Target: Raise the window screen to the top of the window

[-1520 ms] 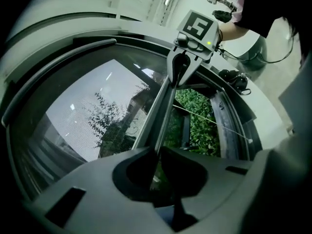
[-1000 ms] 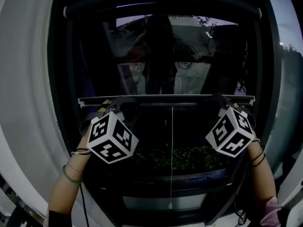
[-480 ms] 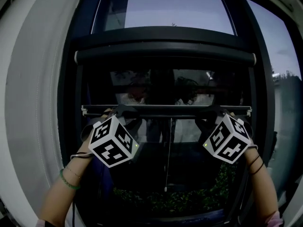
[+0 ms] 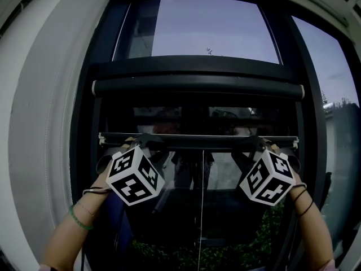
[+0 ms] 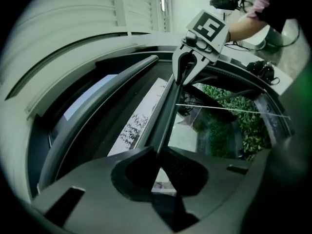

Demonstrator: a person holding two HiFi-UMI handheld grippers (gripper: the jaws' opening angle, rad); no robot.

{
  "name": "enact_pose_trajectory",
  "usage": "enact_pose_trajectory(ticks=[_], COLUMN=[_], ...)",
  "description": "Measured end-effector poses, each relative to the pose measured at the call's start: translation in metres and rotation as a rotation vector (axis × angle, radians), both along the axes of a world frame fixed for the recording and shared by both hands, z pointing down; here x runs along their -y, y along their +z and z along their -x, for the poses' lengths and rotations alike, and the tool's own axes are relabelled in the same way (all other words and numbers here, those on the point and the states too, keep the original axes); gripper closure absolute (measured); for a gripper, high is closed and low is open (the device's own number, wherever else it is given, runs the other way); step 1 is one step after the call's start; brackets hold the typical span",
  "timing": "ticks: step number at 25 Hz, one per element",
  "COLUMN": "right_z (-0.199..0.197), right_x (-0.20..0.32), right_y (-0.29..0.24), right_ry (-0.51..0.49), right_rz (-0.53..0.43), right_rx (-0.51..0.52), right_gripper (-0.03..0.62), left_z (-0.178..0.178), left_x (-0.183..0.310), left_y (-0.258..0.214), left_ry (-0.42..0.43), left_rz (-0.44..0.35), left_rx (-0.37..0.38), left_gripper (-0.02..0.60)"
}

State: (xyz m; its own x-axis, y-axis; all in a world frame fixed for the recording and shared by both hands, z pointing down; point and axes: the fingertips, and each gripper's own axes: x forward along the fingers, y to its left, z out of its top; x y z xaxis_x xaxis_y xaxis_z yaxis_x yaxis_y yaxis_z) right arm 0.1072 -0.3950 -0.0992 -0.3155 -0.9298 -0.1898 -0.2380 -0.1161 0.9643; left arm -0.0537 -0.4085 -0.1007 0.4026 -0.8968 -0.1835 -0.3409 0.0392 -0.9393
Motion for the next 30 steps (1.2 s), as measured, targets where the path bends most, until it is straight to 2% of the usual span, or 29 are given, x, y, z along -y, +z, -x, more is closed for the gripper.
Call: enact_pose_trajectory(ticks=[2, 3, 5, 7, 14, 16, 19, 22, 24, 27, 30], right_z=[0.0, 0.0, -0.001, -0.002, -0.001, 0.0, 0.001, 0.001, 0.002, 0.006, 0.015], right_x=[0.0, -0.002, -0.004, -0.003, -0.002, -0.001, -0.002, -0.004, -0.008, -0.019, -0.034], right_y=[-0.006, -0.012, -0.031, -0.052, -0.117, -0.126, -0.127, -0.127, -0.122, -0.103, -0.07], right_ry=[-0.005, -0.013, -0.017, 0.004, 0.026, 0.03, -0.002, -0.051, -0.086, -0.149, -0.229], right_rz=[0.015, -0.002, -0.072, -0.097, -0.121, -0.098, -0.074, -0.119, -0.135, -0.082, -0.033], right_rx=[0.002, 0.008, 0.031, 0.051, 0.109, 0.126, 0.158, 0.216, 0.262, 0.3, 0.331], right_gripper=[0.556, 0.556, 0.556, 0.556, 0.55, 0.546, 0.542, 0.54, 0.507, 0.491, 0.491], left_z=[-0.001, -0.001, 0.0, 0.0, -0.001, -0.001, -0.001, -0.001, -0.001, -0.005, -0.005], left_x=[0.0, -0.002, -0.005, -0.003, -0.003, -0.003, -0.004, -0.006, -0.01, -0.023, -0.038], left_y=[-0.007, -0.012, -0.031, -0.053, -0.118, -0.128, -0.13, -0.13, -0.128, -0.115, -0.087], left_ry=[0.01, 0.017, 0.016, -0.009, -0.037, -0.052, -0.034, -0.011, 0.012, 0.091, 0.139], left_rz=[0.067, 0.068, -0.013, -0.084, -0.118, -0.098, -0.063, -0.114, -0.143, -0.1, -0.078], left_rx=[-0.012, -0.016, -0.024, -0.043, -0.115, -0.114, -0.125, -0.159, -0.193, -0.242, -0.232], left_gripper=[0.525, 0.523, 0.523, 0.523, 0.523, 0.522, 0.52, 0.517, 0.512, 0.504, 0.504])
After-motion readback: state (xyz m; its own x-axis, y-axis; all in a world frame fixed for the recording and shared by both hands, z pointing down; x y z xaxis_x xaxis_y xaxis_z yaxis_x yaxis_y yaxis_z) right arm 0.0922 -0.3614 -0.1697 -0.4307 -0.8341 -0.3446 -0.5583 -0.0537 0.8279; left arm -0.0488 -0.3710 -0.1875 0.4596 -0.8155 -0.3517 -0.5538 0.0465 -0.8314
